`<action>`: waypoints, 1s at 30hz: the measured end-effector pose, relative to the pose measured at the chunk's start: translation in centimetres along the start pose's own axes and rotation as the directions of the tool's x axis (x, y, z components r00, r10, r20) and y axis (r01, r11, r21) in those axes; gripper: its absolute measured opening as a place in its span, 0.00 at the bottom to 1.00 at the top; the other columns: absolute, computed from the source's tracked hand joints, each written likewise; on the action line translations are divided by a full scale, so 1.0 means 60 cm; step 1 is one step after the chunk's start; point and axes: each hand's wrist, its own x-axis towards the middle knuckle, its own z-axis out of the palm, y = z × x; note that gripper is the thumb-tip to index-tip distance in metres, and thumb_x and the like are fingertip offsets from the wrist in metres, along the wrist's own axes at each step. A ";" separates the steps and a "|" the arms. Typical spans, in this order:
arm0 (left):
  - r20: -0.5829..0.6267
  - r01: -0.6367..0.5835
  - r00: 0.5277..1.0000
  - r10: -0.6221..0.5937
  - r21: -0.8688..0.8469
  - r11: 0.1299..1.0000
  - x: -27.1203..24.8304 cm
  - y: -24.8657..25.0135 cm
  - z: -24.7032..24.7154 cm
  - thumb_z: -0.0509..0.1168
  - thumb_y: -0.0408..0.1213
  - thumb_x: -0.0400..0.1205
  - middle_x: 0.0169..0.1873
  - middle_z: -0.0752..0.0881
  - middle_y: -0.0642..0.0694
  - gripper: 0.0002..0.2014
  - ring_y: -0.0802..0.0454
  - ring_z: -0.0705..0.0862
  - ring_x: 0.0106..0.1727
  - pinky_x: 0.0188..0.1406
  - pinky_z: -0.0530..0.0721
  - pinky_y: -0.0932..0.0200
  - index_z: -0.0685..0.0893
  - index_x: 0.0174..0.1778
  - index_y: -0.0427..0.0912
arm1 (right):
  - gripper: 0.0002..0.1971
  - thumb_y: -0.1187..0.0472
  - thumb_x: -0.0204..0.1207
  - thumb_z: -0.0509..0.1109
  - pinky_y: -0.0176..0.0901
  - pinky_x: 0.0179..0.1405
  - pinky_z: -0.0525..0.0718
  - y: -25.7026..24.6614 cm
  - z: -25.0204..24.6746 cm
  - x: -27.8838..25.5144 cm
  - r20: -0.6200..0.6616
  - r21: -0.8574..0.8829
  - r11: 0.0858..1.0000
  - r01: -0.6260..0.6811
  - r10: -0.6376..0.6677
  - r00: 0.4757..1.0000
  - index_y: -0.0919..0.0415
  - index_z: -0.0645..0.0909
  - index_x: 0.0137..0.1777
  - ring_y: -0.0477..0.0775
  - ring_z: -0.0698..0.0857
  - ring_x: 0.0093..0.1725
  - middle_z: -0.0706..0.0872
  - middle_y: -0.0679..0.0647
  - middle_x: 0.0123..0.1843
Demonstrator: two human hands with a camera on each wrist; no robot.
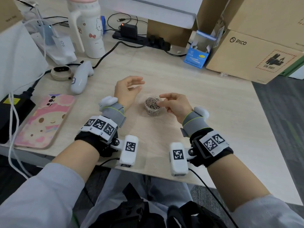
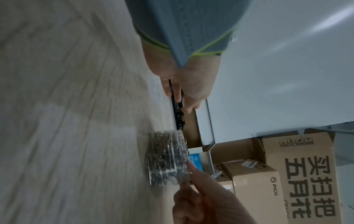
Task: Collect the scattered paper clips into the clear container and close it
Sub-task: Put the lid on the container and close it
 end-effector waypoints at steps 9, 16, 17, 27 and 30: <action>-0.078 0.223 0.970 -0.229 0.658 0.719 0.047 -0.027 -0.028 0.65 0.40 0.75 0.79 0.65 0.48 0.29 0.43 0.50 0.83 0.78 0.53 0.45 0.69 0.74 0.56 | 0.05 0.68 0.71 0.74 0.30 0.18 0.67 -0.016 -0.004 0.019 0.015 0.017 0.997 -0.075 0.075 0.997 0.57 0.84 0.43 0.43 0.70 0.18 0.79 0.53 0.35; 0.051 0.094 0.979 -0.199 0.752 0.653 0.047 -0.021 -0.028 0.69 0.50 0.74 0.69 0.77 0.45 0.27 0.38 0.66 0.70 0.66 0.69 0.50 0.76 0.70 0.52 | 0.04 0.66 0.75 0.70 0.30 0.18 0.68 -0.022 -0.002 0.030 0.004 0.030 0.995 -0.099 0.099 0.995 0.57 0.84 0.41 0.45 0.71 0.21 0.78 0.50 0.37; 0.070 0.073 0.978 -0.197 0.768 0.636 0.049 -0.018 -0.029 0.70 0.52 0.73 0.68 0.78 0.42 0.28 0.36 0.67 0.70 0.66 0.69 0.50 0.76 0.70 0.50 | 0.03 0.66 0.75 0.70 0.30 0.18 0.68 -0.023 -0.002 0.031 0.004 0.038 0.994 -0.101 0.101 0.995 0.58 0.84 0.43 0.45 0.71 0.20 0.78 0.50 0.36; -0.102 0.182 0.982 -0.159 0.297 0.937 0.047 0.008 -0.009 0.72 0.46 0.73 0.49 0.84 0.49 0.21 0.47 0.82 0.48 0.48 0.78 0.58 0.82 0.60 0.44 | 0.05 0.64 0.77 0.69 0.30 0.20 0.71 -0.023 -0.011 0.024 -0.013 0.174 0.982 -0.074 0.078 0.997 0.65 0.82 0.50 0.43 0.74 0.17 0.80 0.53 0.36; 0.052 0.167 0.985 -0.165 -0.030 0.986 0.037 0.043 0.007 0.69 0.40 0.77 0.45 0.82 0.51 0.18 0.53 0.82 0.43 0.39 0.83 0.59 0.80 0.62 0.42 | 0.10 0.55 0.78 0.68 0.29 0.20 0.72 -0.031 -0.013 0.020 -0.004 0.196 0.979 -0.053 0.055 0.998 0.63 0.83 0.45 0.43 0.75 0.17 0.83 0.52 0.36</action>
